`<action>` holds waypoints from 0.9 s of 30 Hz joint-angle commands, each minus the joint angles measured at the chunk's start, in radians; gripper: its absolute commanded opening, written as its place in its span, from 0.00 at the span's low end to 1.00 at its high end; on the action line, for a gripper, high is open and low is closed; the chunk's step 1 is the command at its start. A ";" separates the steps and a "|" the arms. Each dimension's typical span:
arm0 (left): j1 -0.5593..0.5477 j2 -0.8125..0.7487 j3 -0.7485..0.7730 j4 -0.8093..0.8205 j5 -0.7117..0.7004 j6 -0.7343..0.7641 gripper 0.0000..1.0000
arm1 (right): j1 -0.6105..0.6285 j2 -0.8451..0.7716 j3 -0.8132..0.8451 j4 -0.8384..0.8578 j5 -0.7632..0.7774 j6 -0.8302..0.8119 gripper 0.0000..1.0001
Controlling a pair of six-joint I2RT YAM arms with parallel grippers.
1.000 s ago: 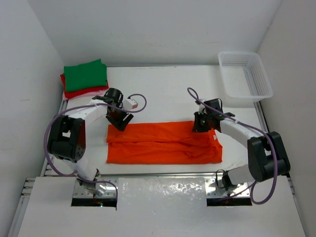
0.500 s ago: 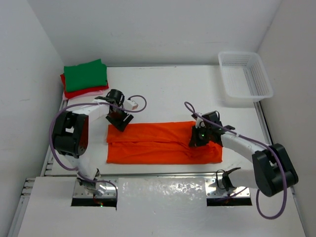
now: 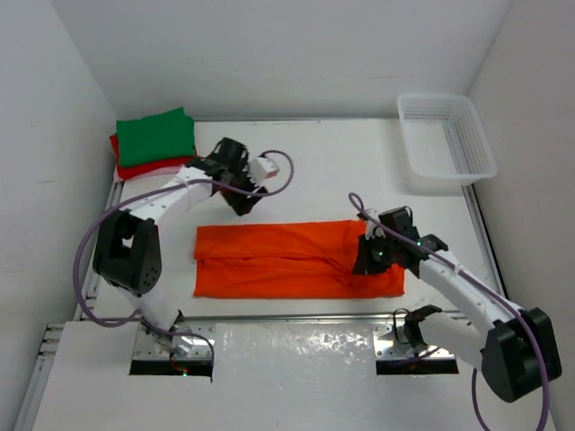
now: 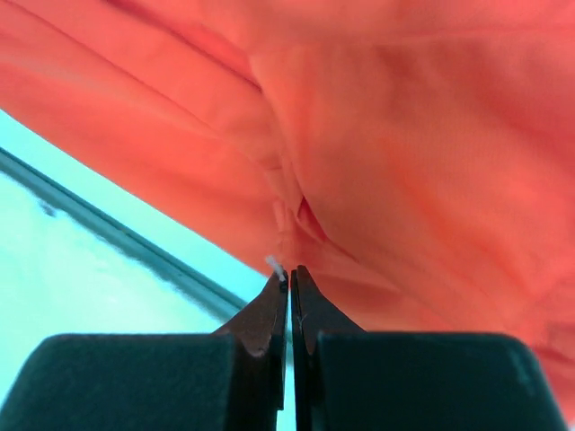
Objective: Fold and stack the t-shirts
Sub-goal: Fold the other side of the tshirt into a rectangle
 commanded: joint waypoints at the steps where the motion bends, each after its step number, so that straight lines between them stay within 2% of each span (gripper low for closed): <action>1: -0.182 -0.036 0.113 0.011 0.076 0.038 0.61 | -0.081 -0.059 0.137 -0.109 0.041 0.006 0.01; 4: -0.340 0.039 0.187 0.029 0.081 0.043 0.61 | -0.248 -0.054 0.135 -0.130 -0.025 0.070 0.07; 6: -0.443 0.089 0.225 0.053 0.075 0.058 0.65 | -0.296 -0.042 0.124 -0.124 0.019 0.085 0.11; 9: -0.511 0.194 0.273 0.106 0.112 0.005 0.67 | -0.307 0.007 0.098 -0.028 0.009 0.108 0.12; 11: -0.520 0.269 0.307 0.115 0.161 -0.040 0.67 | -0.308 0.047 0.089 0.009 0.007 0.133 0.12; 13: -0.535 0.322 0.342 0.120 0.210 -0.081 0.69 | -0.313 0.087 0.096 -0.018 0.056 0.151 0.17; 14: -0.558 0.332 0.341 0.130 0.184 -0.075 0.70 | -0.315 0.081 0.089 -0.029 0.080 0.167 0.25; 17: -0.624 0.340 0.296 0.169 0.112 -0.025 0.72 | -0.321 -0.001 0.043 -0.038 0.151 0.202 0.34; 21: -0.652 0.359 0.270 0.244 0.074 -0.009 0.74 | -0.321 -0.019 0.012 -0.046 0.143 0.221 0.42; 27: -0.654 0.370 0.236 0.287 0.090 -0.002 0.69 | -0.321 0.001 -0.039 0.024 0.133 0.251 0.42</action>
